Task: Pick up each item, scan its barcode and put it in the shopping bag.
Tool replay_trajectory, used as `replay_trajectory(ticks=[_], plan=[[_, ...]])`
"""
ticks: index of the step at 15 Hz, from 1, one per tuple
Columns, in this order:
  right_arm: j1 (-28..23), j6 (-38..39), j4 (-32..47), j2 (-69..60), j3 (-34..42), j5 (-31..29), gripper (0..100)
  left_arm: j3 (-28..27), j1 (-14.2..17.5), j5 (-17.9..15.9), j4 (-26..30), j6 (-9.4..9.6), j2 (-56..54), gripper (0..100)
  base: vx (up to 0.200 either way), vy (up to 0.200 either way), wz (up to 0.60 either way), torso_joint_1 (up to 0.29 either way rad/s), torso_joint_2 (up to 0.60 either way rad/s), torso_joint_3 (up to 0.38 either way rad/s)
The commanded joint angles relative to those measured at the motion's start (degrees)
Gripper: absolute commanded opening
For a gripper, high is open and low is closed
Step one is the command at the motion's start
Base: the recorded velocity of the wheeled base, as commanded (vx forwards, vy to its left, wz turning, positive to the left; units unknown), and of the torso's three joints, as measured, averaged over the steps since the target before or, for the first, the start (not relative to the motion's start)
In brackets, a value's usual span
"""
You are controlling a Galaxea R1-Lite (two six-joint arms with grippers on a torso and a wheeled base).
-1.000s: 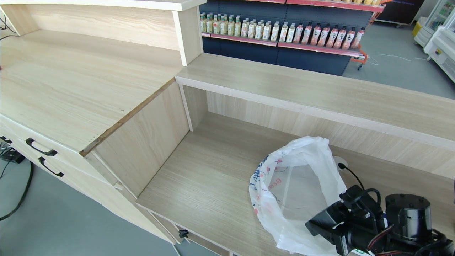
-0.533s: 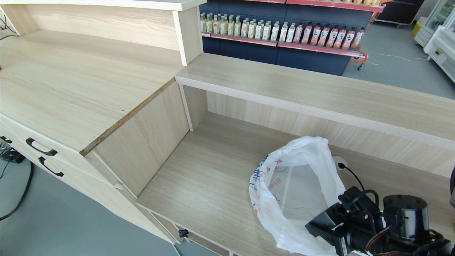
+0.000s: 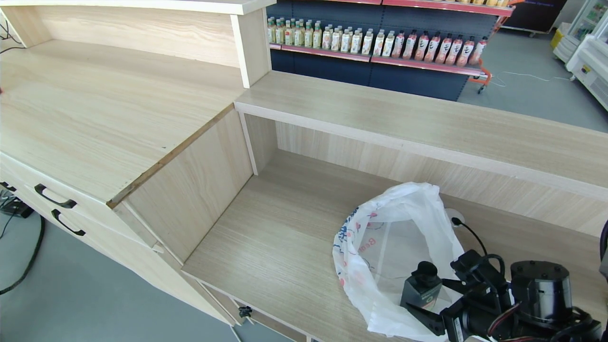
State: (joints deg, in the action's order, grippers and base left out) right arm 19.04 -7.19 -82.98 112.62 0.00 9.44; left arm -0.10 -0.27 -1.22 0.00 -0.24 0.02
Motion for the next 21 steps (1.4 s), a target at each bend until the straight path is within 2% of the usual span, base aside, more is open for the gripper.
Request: replay_trajectory(ticks=[1,5,7,11,13,16,17,18,19,21], plan=[[0.0,0.1,0.0,-0.6,-0.1,0.1,100,0.0,0.0,0.0,0.0,-0.02,0.0,100,0.0,0.0,0.0,0.0,0.0,0.0],[1.9,0.2,0.0,-5.2,-1.9,0.8,100,0.0,-0.1,0.0,0.0,-0.02,0.0,100,0.0,0.0,0.0,0.0,0.0,0.0],[3.1,0.0,0.0,-9.7,-4.1,3.4,100,0.0,0.0,0.0,0.0,-0.02,0.0,100,0.0,0.0,0.0,0.0,0.0,0.0],[4.8,-0.4,0.1,-15.1,-6.7,3.5,100,-0.1,0.0,0.0,0.0,-0.02,0.0,100,0.0,0.0,0.0,0.0,0.0,0.0],[5.7,-3.1,2.1,-21.4,-6.3,3.1,100,0.0,0.0,0.0,0.0,-0.02,0.0,100,0.0,0.0,0.0,0.0,0.0,0.0],[4.6,-11.3,15.9,-37.6,-7.8,3.1,100,0.0,0.0,0.0,0.0,-0.02,0.0,100,0.0,0.0,0.0,0.0,0.0,0.0],[1.1,-17.6,30.2,-48.6,-11.8,3.2,100,0.0,0.0,0.0,0.0,-0.02,0.0,100,0.0,0.0,0.0,0.0,0.0,0.0],[-0.8,-21.0,40.4,-54.7,-16.1,3.3,100,0.0,-0.1,0.0,0.0,-0.02,0.0,100,0.0,0.0,0.0,0.0,0.0,0.0],[-2.4,-23.2,46.4,-57.9,-19.1,3.3,100,0.0,0.0,0.0,0.0,-0.02,0.0,100,0.0,0.0,0.0,0.0,0.0,0.0],[-4.7,-25.8,51.7,-61.1,-22.6,3.6,100,0.0,0.0,0.0,0.0,-0.02,0.0,100,0.0,0.0,-0.6,0.005,0.0,0.0]])
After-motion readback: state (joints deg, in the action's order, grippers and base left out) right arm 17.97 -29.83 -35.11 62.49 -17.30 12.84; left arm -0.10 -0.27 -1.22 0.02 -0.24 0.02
